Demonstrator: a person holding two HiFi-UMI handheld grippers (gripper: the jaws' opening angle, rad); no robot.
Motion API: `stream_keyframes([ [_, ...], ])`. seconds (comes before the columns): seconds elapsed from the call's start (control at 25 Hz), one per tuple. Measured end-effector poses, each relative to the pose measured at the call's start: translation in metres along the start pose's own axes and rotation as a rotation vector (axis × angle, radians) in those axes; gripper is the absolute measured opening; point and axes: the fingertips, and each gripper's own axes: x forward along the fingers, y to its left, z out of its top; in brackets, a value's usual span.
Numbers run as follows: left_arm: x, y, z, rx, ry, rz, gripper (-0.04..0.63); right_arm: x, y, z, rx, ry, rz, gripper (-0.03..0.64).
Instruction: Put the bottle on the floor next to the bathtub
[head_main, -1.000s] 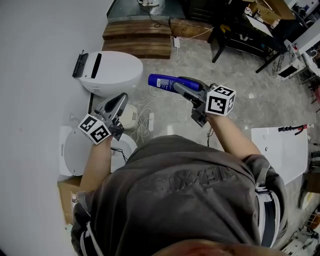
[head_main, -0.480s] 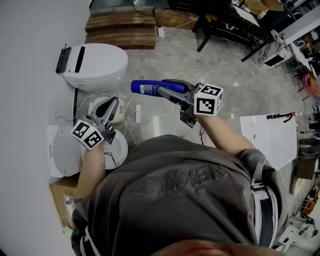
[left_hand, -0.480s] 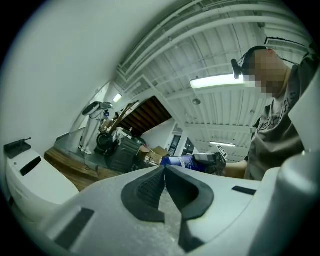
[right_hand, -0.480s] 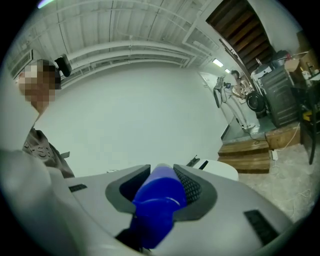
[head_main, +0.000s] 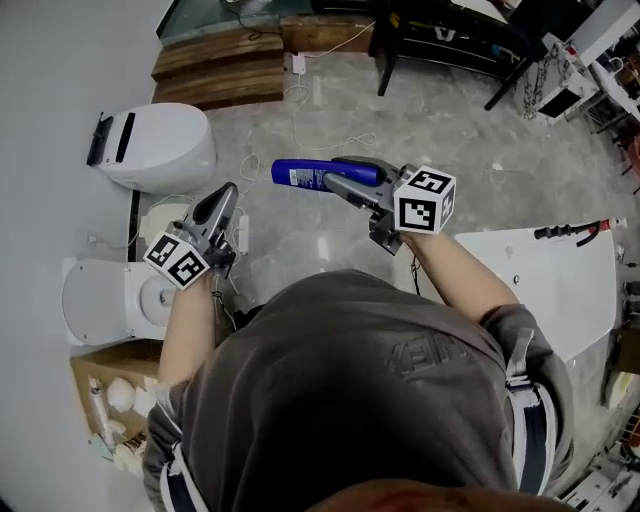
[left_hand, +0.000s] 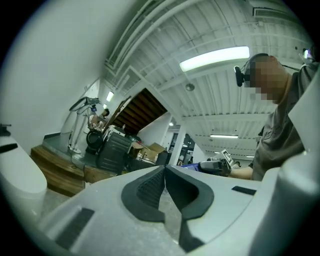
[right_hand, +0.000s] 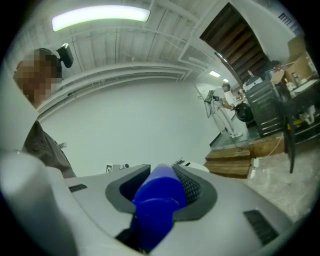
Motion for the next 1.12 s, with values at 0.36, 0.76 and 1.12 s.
stream_keyframes([
  [0.36, 0.195, -0.201, -0.077, -0.071, 0.06, -0.008, 0.008, -0.274, -0.106, -0.002, 0.049, 0.081, -0.113, 0.133],
  [0.76, 0.199, -0.22, -0.097, -0.123, 0.044, -0.044, 0.008, -0.314, -0.11, -0.02, 0.06, 0.152, -0.221, 0.133],
  [1.12, 0.16, -0.168, -0.176, -0.178, 0.175, -0.097, 0.008, -0.263, -0.126, -0.087, 0.017, 0.342, -0.382, 0.132],
])
